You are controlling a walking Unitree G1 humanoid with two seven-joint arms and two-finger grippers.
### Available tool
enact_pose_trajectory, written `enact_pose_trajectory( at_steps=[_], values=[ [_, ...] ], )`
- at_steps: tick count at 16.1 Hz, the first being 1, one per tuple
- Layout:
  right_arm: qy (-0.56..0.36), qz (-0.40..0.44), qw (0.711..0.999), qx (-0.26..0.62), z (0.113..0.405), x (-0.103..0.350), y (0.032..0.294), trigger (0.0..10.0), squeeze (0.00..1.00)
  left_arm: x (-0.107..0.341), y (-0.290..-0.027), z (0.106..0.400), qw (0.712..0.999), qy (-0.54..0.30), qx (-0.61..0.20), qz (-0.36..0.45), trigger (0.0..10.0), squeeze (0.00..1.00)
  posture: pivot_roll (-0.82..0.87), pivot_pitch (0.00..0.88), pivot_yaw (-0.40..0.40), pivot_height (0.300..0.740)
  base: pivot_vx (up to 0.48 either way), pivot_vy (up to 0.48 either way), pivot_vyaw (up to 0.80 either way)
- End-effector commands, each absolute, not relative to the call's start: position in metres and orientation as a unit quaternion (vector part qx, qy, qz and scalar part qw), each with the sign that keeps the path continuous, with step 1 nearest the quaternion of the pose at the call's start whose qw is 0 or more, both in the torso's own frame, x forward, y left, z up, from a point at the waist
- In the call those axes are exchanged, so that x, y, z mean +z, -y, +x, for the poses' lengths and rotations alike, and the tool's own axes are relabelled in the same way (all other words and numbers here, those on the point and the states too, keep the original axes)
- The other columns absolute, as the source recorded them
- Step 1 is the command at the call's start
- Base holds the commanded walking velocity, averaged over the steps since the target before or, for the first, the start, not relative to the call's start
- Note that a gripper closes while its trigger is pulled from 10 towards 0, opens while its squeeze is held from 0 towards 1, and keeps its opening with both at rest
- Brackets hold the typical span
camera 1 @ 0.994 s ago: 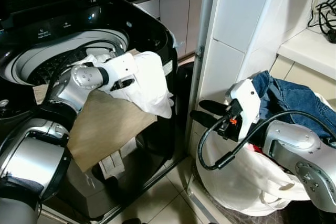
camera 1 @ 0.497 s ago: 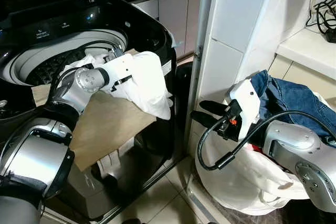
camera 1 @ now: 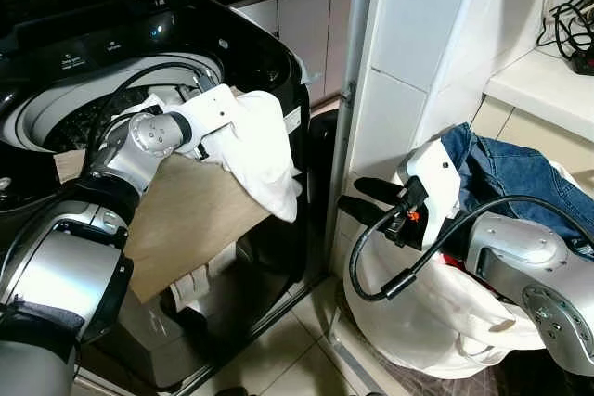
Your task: Clothes washing
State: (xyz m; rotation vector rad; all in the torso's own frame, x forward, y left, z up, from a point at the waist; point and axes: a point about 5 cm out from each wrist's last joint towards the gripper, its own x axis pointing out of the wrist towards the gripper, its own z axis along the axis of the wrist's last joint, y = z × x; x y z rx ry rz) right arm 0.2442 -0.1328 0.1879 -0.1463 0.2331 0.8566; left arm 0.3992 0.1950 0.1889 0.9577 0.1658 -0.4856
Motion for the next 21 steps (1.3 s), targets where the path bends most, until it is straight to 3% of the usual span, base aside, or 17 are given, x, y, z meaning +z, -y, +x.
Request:
enact_pose_trajectory(
  at_steps=[1, 6, 8, 9, 11, 12, 15, 16, 17, 21],
  values=[
    [-0.106, -0.077, 0.898, 0.421, 0.244, 0.191, 0.132, 10.0, 0.0, 0.205, -0.206, 0.403, 0.867, -0.07, -0.198, 0.451, 0.0, 0.0, -0.09, 0.0, 0.065, 0.74, 0.0, 0.0, 0.0],
    [-0.105, -0.078, 0.897, 0.421, 0.244, 0.191, 0.132, 10.0, 0.0, 0.223, -0.218, 0.407, 0.882, -0.057, -0.152, 0.442, 0.0, 0.0, -0.09, 0.0, 0.062, 0.74, 0.0, 0.0, 0.0],
    [-0.102, -0.08, 0.9, 0.417, 0.245, 0.192, 0.133, 10.0, 0.0, 0.272, -0.239, 0.411, 0.88, 0.025, -0.019, 0.473, 0.0, 0.0, -0.09, 0.0, 0.062, 0.74, 0.0, 0.0, 0.0],
    [-0.1, -0.08, 0.902, 0.413, 0.246, 0.193, 0.134, 10.0, 0.0, 0.316, -0.256, 0.407, 0.857, 0.095, 0.085, 0.498, 0.0, 0.0, -0.09, 0.0, 0.062, 0.74, 0.0, 0.0, 0.0],
    [-0.1, -0.082, 0.902, 0.412, 0.247, 0.194, 0.135, 10.0, 0.0, 0.352, -0.274, 0.399, 0.833, 0.109, 0.153, 0.52, 0.0, 0.0, -0.09, 0.0, 0.062, 0.74, 0.0, 0.0, 0.0],
    [-0.101, -0.082, 0.9, 0.417, 0.246, 0.193, 0.133, 10.0, 0.0, 0.351, -0.28, 0.399, 0.85, 0.074, 0.139, 0.504, 10.0, 0.0, -0.08, 0.0, 0.06, 0.74, 0.0, 0.0, 0.0],
    [-0.098, -0.078, 0.894, 0.431, 0.244, 0.193, 0.128, 10.0, 0.0, 0.306, -0.273, 0.406, 0.877, -0.025, 0.046, 0.477, 10.0, 0.0, -0.08, 0.0, 0.061, 0.74, 0.0, 0.0, 0.0],
    [-0.097, -0.078, 0.893, 0.433, 0.243, 0.193, 0.126, 10.0, 0.0, 0.286, -0.267, 0.408, 0.887, -0.058, 0.007, 0.457, 10.0, 0.67, -0.08, 0.0, 0.06, 0.74, 0.0, 0.0, 0.0],
    [-0.098, -0.078, 0.891, 0.436, 0.243, 0.193, 0.126, 10.0, 0.0, 0.276, -0.266, 0.408, 0.896, -0.079, -0.007, 0.438, 10.0, 1.0, -0.08, 0.0, 0.06, 0.74, 0.0, 0.0, 0.0],
    [-0.101, -0.081, 0.889, 0.438, 0.241, 0.193, 0.126, 10.0, 0.0, 0.261, -0.269, 0.406, 0.903, -0.131, -0.025, 0.407, 10.0, 1.0, -0.09, 0.0, 0.06, 0.74, 0.0, 0.0, 0.0]
  ],
)
